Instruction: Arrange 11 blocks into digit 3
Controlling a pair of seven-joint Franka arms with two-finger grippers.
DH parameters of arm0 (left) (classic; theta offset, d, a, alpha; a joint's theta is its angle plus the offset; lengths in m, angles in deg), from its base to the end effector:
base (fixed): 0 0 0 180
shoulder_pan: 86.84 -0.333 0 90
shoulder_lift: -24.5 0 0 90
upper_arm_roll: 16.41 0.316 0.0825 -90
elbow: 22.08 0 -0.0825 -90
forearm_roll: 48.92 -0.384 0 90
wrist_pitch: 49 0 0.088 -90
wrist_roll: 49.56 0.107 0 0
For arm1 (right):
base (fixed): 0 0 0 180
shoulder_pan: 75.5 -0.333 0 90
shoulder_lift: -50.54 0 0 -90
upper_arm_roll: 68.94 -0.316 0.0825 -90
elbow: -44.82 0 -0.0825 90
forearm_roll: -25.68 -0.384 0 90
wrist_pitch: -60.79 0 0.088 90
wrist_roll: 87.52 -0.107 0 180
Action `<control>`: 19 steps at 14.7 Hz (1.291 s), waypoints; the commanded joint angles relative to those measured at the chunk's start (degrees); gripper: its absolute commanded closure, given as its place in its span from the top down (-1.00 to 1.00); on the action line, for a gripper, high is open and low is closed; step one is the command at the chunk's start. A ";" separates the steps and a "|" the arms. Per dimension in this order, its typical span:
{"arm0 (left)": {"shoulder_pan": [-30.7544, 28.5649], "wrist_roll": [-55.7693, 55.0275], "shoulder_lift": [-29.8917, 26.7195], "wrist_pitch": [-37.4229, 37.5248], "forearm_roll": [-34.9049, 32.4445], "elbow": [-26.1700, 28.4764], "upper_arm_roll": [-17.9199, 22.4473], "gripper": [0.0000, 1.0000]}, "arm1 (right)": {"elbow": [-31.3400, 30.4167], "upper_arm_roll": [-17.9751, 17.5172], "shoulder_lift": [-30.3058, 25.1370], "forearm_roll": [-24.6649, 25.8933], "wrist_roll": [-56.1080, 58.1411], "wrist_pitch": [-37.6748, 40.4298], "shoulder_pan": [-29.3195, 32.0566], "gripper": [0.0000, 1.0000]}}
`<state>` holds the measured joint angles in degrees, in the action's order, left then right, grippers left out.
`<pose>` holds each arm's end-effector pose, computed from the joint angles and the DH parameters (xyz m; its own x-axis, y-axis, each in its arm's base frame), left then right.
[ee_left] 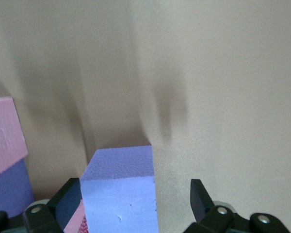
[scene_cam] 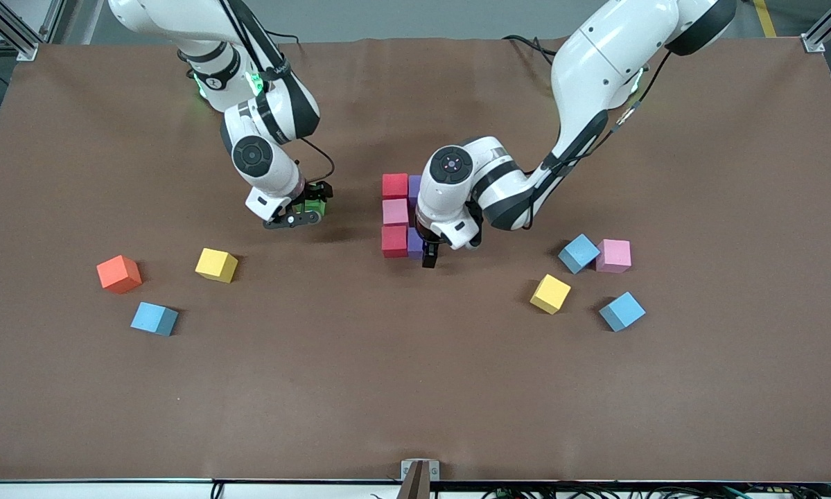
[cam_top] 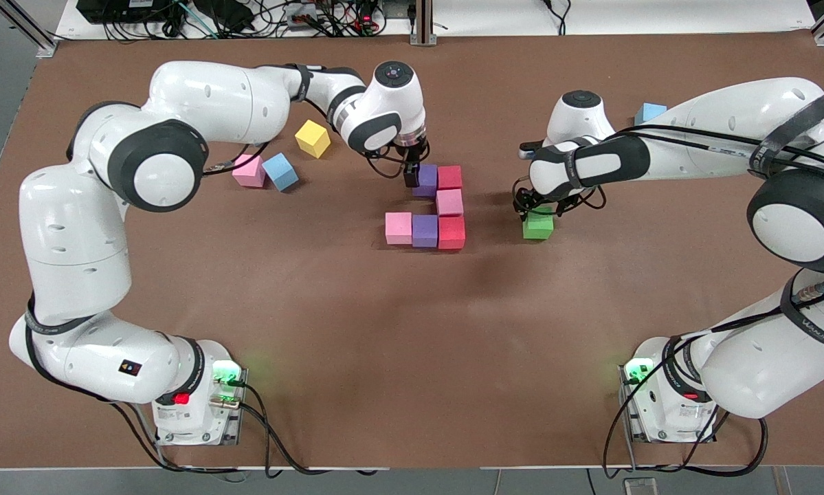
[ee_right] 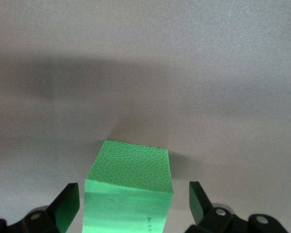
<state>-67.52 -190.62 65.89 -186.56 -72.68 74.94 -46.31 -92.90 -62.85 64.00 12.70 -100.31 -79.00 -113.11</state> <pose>0.4801 -0.4879 0.2279 0.1387 0.9850 -0.1027 0.9899 -0.1348 0.0445 0.4070 0.2479 0.2028 0.9665 0.1401 -0.2151 0.1351 -0.9901 -0.0378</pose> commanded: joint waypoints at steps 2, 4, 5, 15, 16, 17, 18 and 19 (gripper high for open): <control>-0.87 7.18 -1.31 4.22 -1.21 -2.35 -0.07 0.97 | -0.88 -0.56 -0.54 0.77 -0.39 -0.30 0.44 0.71; -1.92 11.49 -1.40 5.89 -0.59 -4.29 -0.25 0.95 | -0.88 -0.56 -0.45 0.77 -0.39 -0.39 0.44 0.51; -2.36 12.47 -2.10 6.76 -0.59 -5.26 -0.16 0.95 | -0.88 -0.56 -0.36 0.77 -0.39 -0.48 0.35 0.43; -16.77 35.83 -6.15 9.50 -0.41 -6.49 -0.25 0.97 | 13.40 -0.47 1.12 0.41 -1.09 1.88 6.31 -0.16; -18.08 38.46 -6.15 9.50 -0.41 -6.84 -0.16 0.97 | 18.40 -0.47 2.61 0.41 -1.53 5.12 7.37 -0.17; -19.31 41.54 -5.97 9.50 -0.41 -6.93 -0.16 0.97 | 24.37 -0.38 4.54 0.50 -1.71 9.24 8.16 -0.17; -20.72 44.00 -5.71 9.50 -0.41 -6.94 -0.07 0.97 | 30.43 -0.21 6.99 0.59 -1.79 13.28 8.69 -0.17; -21.86 46.72 -5.53 9.50 -0.41 -6.76 -0.07 0.97 | 36.67 -0.12 9.98 0.76 -1.80 16.98 9.31 -0.17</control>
<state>-87.46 -148.37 60.61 -178.06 -72.68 68.07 -46.07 -69.70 -62.46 66.41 12.70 -100.67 -68.82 -105.43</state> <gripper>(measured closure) 0.013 0.449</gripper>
